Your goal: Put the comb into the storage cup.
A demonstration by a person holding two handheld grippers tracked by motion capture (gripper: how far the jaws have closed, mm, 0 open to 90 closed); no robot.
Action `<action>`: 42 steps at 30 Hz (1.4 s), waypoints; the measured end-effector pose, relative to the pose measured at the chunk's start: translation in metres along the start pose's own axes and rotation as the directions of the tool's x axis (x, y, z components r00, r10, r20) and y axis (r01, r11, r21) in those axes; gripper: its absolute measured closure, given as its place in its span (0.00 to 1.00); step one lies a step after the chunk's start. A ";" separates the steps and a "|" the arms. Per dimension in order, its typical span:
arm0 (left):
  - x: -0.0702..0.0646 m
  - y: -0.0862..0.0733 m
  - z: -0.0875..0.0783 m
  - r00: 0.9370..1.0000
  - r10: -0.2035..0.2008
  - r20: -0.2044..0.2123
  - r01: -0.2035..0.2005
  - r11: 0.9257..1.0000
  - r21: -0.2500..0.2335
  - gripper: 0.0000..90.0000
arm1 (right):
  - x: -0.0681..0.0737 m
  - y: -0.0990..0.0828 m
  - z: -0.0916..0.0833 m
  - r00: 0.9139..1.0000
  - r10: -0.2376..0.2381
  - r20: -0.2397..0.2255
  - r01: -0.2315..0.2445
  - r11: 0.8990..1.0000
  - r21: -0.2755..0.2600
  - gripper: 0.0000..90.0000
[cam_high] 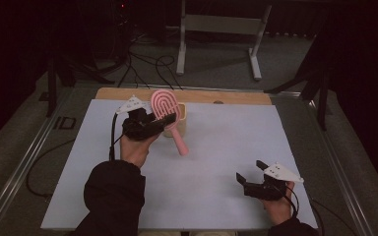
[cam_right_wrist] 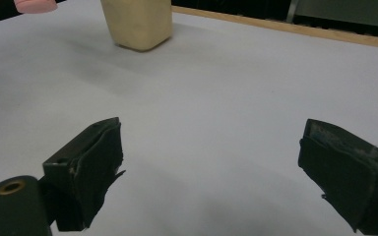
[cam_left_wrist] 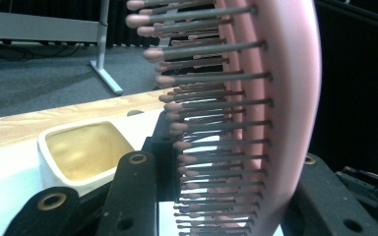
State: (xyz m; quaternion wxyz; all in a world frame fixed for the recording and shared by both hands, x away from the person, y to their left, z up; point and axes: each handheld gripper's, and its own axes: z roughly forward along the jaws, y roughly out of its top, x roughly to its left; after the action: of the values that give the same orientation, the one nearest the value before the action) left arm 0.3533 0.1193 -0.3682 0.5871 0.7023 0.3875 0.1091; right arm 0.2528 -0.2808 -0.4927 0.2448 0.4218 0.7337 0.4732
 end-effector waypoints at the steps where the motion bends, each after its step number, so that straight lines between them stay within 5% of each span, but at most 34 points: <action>1: 0.001 0.000 0.000 1.000 0.001 -0.002 -0.001 1.000 -0.001 0.72 | 0.000 0.000 0.000 1.000 0.000 0.001 0.000 1.000 0.000 0.11; 42: 0.013 0.014 -0.006 0.996 0.039 -0.085 -0.039 0.999 0.003 0.72 | 0.000 0.000 0.000 1.000 0.000 0.002 0.000 1.000 0.001 0.11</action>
State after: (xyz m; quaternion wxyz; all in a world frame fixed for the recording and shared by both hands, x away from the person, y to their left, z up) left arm 0.3640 0.1323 -0.3577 0.5674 0.7048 0.3985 0.1501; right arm 0.2529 -0.2806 -0.4932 0.2454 0.4223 0.7337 0.4724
